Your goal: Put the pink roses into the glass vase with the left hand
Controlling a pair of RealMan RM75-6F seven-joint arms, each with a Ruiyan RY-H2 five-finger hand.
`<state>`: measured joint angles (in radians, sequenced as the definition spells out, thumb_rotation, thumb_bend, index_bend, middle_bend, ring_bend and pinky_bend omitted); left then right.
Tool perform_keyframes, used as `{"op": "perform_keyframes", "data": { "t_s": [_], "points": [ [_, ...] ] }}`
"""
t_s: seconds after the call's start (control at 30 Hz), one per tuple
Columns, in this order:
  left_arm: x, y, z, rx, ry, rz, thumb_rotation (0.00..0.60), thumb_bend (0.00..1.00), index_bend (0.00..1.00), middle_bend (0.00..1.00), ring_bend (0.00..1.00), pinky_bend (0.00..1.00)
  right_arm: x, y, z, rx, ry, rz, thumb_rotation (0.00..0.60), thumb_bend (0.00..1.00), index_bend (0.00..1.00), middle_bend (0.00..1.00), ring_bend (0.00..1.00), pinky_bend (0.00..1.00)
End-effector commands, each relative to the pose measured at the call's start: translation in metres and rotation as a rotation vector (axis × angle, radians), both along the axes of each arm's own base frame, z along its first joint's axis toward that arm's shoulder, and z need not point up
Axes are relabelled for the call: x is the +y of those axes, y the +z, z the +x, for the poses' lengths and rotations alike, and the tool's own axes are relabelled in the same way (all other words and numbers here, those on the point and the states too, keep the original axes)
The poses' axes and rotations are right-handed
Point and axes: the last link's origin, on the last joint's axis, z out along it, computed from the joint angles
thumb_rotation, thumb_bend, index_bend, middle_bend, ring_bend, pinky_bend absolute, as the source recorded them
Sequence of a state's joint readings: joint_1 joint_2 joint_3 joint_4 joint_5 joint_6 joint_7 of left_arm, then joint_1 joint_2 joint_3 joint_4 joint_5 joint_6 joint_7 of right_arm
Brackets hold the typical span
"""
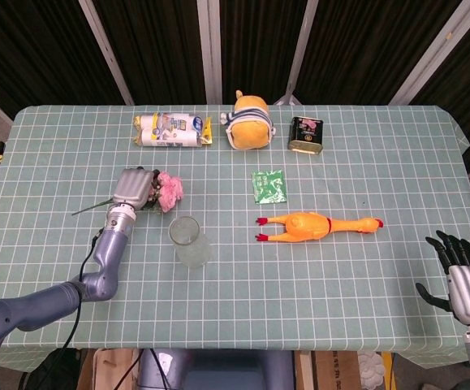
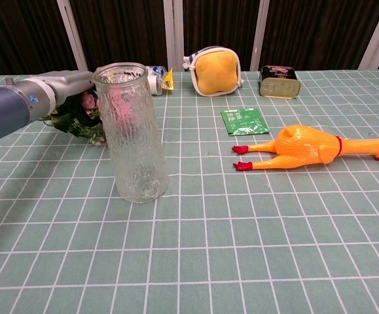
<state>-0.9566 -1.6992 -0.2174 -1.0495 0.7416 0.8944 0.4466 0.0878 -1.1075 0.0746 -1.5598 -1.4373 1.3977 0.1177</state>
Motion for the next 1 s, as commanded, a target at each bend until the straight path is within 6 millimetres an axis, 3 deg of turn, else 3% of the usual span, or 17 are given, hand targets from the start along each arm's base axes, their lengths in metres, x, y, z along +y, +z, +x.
{"op": "perform_keyframes", "data": {
  "t_s": [0.03,0.2,0.5,0.63,0.83,0.9,0.93,1.0],
  "points": [
    [0.0,0.008,0.001,-0.049,-0.008,0.026,0.6,0.51,0.43,0.51,0.33,0.42,0.0,0.001,0.0,-0.002,0.002,-0.003,0.6,0.28,0.15,0.08,0.04,0.0],
    [-0.004,0.037,0.003,-0.156,-0.07,0.1,0.6,0.51,0.43,0.51,0.33,0.42,0.002,0.002,0.0,-0.006,0.003,-0.004,0.6,0.28,0.15,0.08,0.04,0.0],
    [-0.026,0.122,-0.003,-0.489,-0.295,0.325,0.6,0.51,0.42,0.5,0.33,0.43,0.003,0.003,0.003,-0.017,0.013,-0.006,0.6,0.28,0.17,0.08,0.04,0.0],
    [-0.038,0.15,-0.003,-0.676,-0.364,0.381,0.6,0.51,0.42,0.5,0.33,0.45,0.004,0.002,0.005,-0.017,0.021,-0.005,0.6,0.28,0.17,0.08,0.04,0.0],
    [-0.058,0.184,0.012,-1.015,-0.417,0.377,0.6,0.51,0.42,0.49,0.33,0.45,0.004,0.001,0.008,-0.021,0.032,-0.004,0.6,0.28,0.17,0.08,0.04,0.0],
    [-0.066,0.192,0.024,-1.14,-0.417,0.331,0.6,0.51,0.42,0.48,0.33,0.45,0.004,0.001,0.008,-0.022,0.034,-0.006,0.6,0.28,0.17,0.08,0.04,0.0],
    [-0.073,0.198,0.042,-1.308,-0.426,0.278,0.6,0.51,0.42,0.48,0.32,0.45,0.003,0.0,0.008,-0.025,0.035,-0.007,0.6,0.28,0.17,0.08,0.04,0.0],
    [-0.078,0.203,0.051,-1.381,-0.404,0.219,0.6,0.5,0.42,0.48,0.32,0.46,0.003,0.0,0.008,-0.027,0.035,-0.008,0.6,0.28,0.17,0.08,0.04,0.0]
  ]
}}
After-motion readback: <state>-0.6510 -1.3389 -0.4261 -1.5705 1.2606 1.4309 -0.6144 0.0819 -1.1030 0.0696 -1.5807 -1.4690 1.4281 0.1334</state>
